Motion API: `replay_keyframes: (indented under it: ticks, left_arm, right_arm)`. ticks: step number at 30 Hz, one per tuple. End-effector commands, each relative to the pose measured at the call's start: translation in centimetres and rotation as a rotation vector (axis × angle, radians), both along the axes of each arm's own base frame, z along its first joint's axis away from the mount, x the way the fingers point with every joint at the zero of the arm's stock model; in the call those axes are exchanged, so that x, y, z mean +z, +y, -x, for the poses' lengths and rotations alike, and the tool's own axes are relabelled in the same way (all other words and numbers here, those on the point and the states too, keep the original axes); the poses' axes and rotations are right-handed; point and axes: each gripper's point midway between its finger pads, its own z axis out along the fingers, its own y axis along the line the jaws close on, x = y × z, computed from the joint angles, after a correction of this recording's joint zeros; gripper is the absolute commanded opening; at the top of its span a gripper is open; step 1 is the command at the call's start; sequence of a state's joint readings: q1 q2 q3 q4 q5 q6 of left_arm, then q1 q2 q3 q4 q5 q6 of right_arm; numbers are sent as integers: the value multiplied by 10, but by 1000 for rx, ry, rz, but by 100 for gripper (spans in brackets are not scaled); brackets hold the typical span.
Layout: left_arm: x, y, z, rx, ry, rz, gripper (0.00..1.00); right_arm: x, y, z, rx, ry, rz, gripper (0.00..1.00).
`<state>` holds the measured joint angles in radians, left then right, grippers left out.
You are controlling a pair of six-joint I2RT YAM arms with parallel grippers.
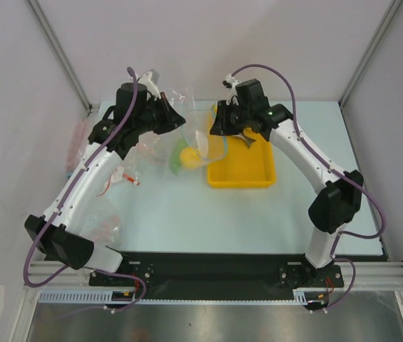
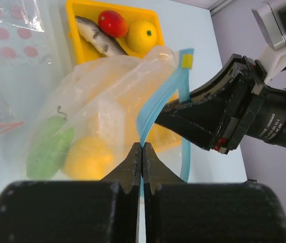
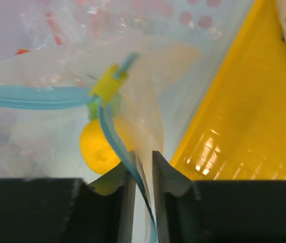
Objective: Place the food in the zip-top bag and seal the zipper
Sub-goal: Open the zipper of the food storage bag at the center of the board.
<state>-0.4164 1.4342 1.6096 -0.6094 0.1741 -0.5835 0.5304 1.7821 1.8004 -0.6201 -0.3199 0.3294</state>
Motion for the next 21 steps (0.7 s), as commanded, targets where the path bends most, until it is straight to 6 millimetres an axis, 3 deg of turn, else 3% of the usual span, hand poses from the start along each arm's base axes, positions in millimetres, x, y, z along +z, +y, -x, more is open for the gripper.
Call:
replay_keyframes:
  ticks: [1,5,6,9,13,16,17,19,20,21]
  left_arm:
    - [12,18,4,59,-49,-19,0]
    - [-12,58,9,186,32,-114,0]
    - [-18,78,6,263,36,-152,0]
    - [-6,108,15,366,-9,-203,0]
    - [23,139,24,505,-108,-256,0]
    - [36,140,27,522,-168,-290,0]
    - [35,133,25,499,-171,-294,0]
    - [15,118,15,439,-126,-308,0]
    - [6,99,13,354,-102,-276,0]
    - [-14,88,11,305,-58,-268,0]
  right_arm:
    - [4,-19,-8,-72,-65,216,21]
    - [5,-12,-7,-77,-141,343,16]
    - [4,-6,-2,-58,-131,323,14]
    - [-2,6,7,6,-94,255,13]
    - [-6,-12,-3,-65,-90,260,11]
    - [-9,-21,-11,-86,-55,215,13]
    - [-16,-14,-9,-49,-24,188,16]
    - [-26,-9,-9,-33,13,180,24]
    - [-33,-6,-7,-19,37,180,28]
    - [-48,-5,-8,-18,70,196,40]
